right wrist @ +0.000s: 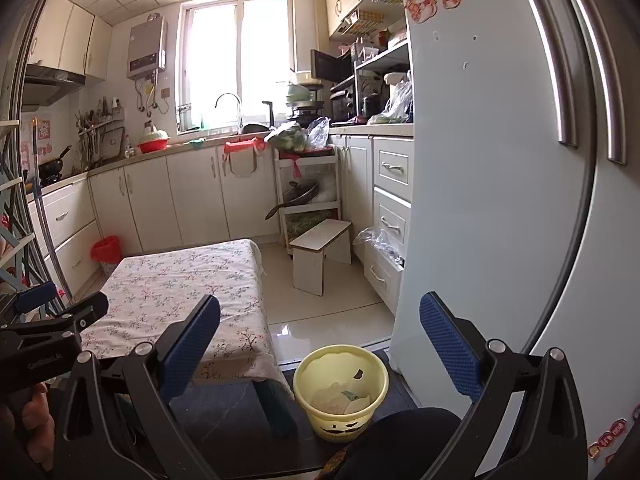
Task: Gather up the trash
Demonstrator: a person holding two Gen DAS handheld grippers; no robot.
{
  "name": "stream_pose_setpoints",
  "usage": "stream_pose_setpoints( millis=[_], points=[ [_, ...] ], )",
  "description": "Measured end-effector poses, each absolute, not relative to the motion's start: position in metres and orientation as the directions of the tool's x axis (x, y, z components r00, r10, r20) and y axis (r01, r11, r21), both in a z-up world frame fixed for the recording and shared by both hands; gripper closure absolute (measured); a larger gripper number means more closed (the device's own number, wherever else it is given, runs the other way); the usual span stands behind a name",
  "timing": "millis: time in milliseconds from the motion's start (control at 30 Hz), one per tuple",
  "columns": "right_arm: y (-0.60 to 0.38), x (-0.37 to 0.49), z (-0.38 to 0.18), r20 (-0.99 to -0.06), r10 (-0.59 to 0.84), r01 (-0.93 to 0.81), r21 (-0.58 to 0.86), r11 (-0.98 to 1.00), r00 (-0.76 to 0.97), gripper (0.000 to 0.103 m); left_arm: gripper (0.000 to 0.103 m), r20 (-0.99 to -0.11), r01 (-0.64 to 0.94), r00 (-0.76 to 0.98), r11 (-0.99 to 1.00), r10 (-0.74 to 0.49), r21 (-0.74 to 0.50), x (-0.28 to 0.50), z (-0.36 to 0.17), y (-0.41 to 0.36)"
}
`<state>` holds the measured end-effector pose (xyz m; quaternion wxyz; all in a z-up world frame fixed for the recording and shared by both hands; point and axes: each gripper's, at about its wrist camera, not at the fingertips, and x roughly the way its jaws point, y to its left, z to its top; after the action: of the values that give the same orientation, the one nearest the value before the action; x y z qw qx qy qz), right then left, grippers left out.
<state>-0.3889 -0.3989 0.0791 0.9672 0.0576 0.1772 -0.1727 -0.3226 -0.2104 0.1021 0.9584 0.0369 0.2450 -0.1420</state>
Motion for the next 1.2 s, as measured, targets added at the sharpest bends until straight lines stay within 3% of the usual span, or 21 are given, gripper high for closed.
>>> stream_pose_setpoints(
  millis=[1200],
  points=[
    [-0.3965,-0.3977,0.0817,-0.354,-0.316,0.356,0.051,0.933,0.880,0.007,0.008,-0.481,0.300,0.838,0.954,-0.260,0.007,-0.3339,0.1083,-0.2128]
  ],
)
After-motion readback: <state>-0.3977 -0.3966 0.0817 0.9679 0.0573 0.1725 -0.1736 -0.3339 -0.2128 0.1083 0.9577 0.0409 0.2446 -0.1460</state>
